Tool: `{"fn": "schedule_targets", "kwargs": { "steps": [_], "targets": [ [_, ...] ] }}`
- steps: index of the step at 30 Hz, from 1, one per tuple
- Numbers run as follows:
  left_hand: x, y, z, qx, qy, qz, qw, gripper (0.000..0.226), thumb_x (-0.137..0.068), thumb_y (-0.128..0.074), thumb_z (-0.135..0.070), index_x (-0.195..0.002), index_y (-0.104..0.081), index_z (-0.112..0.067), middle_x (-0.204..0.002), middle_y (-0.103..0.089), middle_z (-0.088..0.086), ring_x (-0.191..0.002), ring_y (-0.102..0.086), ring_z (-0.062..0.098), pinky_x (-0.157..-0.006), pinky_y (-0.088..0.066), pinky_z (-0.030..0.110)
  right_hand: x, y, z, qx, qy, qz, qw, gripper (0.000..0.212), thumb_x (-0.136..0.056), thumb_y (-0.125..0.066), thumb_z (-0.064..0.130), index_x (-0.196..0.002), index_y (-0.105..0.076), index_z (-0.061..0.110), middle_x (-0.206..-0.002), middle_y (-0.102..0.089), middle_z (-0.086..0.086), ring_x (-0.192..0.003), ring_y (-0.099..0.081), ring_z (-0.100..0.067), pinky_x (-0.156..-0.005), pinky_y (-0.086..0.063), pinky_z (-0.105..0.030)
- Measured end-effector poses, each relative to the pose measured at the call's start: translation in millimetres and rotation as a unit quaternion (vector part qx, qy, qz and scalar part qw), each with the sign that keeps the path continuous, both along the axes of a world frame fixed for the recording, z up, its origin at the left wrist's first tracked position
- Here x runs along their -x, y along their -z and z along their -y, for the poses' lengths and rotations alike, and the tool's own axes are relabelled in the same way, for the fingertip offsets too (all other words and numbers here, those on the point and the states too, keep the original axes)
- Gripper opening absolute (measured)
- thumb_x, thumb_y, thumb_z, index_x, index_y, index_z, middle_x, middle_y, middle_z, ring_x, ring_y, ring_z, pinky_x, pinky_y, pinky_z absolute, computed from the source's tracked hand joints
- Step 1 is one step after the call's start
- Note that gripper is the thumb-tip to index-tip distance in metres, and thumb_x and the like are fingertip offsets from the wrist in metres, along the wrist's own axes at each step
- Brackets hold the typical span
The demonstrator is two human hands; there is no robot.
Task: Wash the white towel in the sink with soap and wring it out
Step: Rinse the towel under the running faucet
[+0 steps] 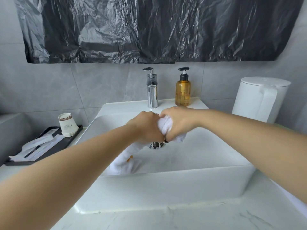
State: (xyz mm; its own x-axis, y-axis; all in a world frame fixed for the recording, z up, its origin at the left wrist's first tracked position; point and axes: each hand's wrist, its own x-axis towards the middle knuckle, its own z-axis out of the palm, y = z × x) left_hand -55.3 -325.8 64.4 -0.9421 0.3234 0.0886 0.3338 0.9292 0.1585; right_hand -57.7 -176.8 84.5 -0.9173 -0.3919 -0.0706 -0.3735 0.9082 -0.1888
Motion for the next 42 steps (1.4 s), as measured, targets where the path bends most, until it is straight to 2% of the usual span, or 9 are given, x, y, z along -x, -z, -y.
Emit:
{"fn": "schedule_targets", "kwargs": {
  "steps": [5, 8, 11, 14, 17, 20, 23, 32, 42],
  "targets": [
    [-0.9, -1.2, 17.7, -0.274, -0.03, 0.201, 0.94, 0.012, -0.059, -0.071, -0.015, -0.064, -0.061, -0.011, -0.062, -0.06, 0.004, -0.055, -0.053, 0.02, -0.056, -0.045, 0.025, -30.1, 38.2, -35.3, 0.074, -0.153, -0.297, 0.94, 0.095, -0.074, -0.078, 0.032, -0.151, -0.025, 0.025, -0.156, -0.013, -0.006, -0.135, -0.036, -0.026, -0.097, -0.047, -0.035],
    [-8.0, -2.3, 18.2, -0.31, 0.035, 0.321, 0.894, 0.019, -0.056, -0.062, -0.009, -0.074, -0.057, -0.006, -0.059, -0.05, 0.007, -0.05, -0.045, 0.02, -0.054, -0.038, 0.025, -19.9, 57.4, -39.8, -0.032, -0.229, -0.508, 0.83, 0.073, -0.084, -0.066, 0.017, -0.148, -0.032, 0.021, -0.153, -0.021, -0.02, -0.14, -0.03, -0.046, -0.108, -0.037, -0.056],
    [-18.1, -1.2, 12.4, -0.288, 0.086, 0.434, 0.849, 0.015, -0.062, -0.052, -0.005, -0.076, -0.05, -0.009, -0.057, -0.047, 0.001, -0.043, -0.037, 0.013, -0.049, -0.034, 0.02, -8.6, 50.9, -29.8, 0.005, -0.262, -0.575, 0.775, 0.054, -0.088, -0.059, 0.004, -0.138, -0.043, 0.019, -0.143, -0.036, -0.018, -0.119, -0.055, -0.042, -0.087, -0.053, -0.045],
    [-23.3, 4.6, 12.6, -0.284, 0.083, 0.466, 0.834, 0.015, -0.063, -0.052, -0.004, -0.078, -0.05, -0.008, -0.057, -0.047, 0.002, -0.042, -0.036, 0.013, -0.047, -0.035, 0.018, -3.8, 37.3, -23.0, 0.007, -0.313, -0.554, 0.771, 0.044, -0.076, -0.065, 0.001, -0.117, -0.055, 0.015, -0.117, -0.058, -0.016, -0.086, -0.06, -0.032, -0.048, -0.05, -0.033],
    [-24.3, 13.0, 13.2, -0.28, 0.053, 0.425, 0.859, 0.006, -0.06, -0.059, -0.007, -0.065, -0.06, -0.01, -0.064, -0.049, 0.008, -0.044, -0.041, 0.014, -0.05, -0.037, 0.022, -3.0, 38.0, -16.6, -0.026, -0.319, -0.489, 0.812, 0.03, -0.065, -0.073, 0.004, -0.094, -0.066, 0.012, -0.096, -0.063, -0.012, -0.072, -0.055, -0.027, -0.04, -0.04, -0.028],
    [-23.7, 21.2, 10.5, -0.294, 0.011, 0.381, 0.877, 0.004, -0.061, -0.062, -0.012, -0.059, -0.064, -0.015, -0.063, -0.057, 0.004, -0.047, -0.047, 0.014, -0.05, -0.039, 0.021, -7.1, 33.3, -5.4, -0.084, -0.258, -0.416, 0.868, 0.038, -0.048, -0.082, 0.008, -0.081, -0.064, 0.012, -0.087, -0.062, -0.008, -0.058, -0.055, -0.027, -0.044, -0.027, -0.023],
    [-22.0, 28.0, 6.4, -0.298, -0.021, 0.339, 0.892, 0.008, -0.075, -0.068, -0.011, -0.07, -0.061, -0.01, -0.056, -0.059, -0.002, -0.048, -0.05, 0.012, -0.049, -0.04, 0.018, -11.7, 24.1, 4.6, -0.196, -0.168, -0.291, 0.921, 0.029, -0.076, -0.07, 0.018, -0.102, -0.057, 0.015, -0.095, -0.051, -0.003, -0.075, -0.055, -0.027, -0.057, -0.032, -0.03],
    [-21.1, 37.7, -3.6, -0.27, -0.06, 0.271, 0.922, 0.021, -0.075, -0.067, -0.01, -0.06, -0.053, -0.014, -0.052, -0.053, -0.003, -0.045, -0.047, 0.014, -0.055, -0.037, 0.022, -7.1, 16.6, 15.8, -0.229, -0.109, -0.116, 0.96, 0.029, -0.071, -0.07, 0.019, -0.071, -0.041, 0.024, -0.074, -0.041, 0.006, -0.076, -0.051, -0.02, -0.055, -0.042, -0.027],
    [-21.1, 29.5, -4.8, -0.304, -0.058, 0.245, 0.919, 0.009, -0.079, -0.07, -0.01, -0.075, -0.062, -0.009, -0.057, -0.06, 0.0, -0.045, -0.054, 0.014, -0.053, -0.044, 0.02, -3.6, 2.9, 16.0, -0.189, -0.078, -0.071, 0.976, 0.032, -0.063, -0.079, 0.019, -0.082, -0.054, 0.023, -0.081, -0.056, 0.002, -0.08, -0.062, -0.024, -0.056, -0.048, -0.03]
  ]
}}
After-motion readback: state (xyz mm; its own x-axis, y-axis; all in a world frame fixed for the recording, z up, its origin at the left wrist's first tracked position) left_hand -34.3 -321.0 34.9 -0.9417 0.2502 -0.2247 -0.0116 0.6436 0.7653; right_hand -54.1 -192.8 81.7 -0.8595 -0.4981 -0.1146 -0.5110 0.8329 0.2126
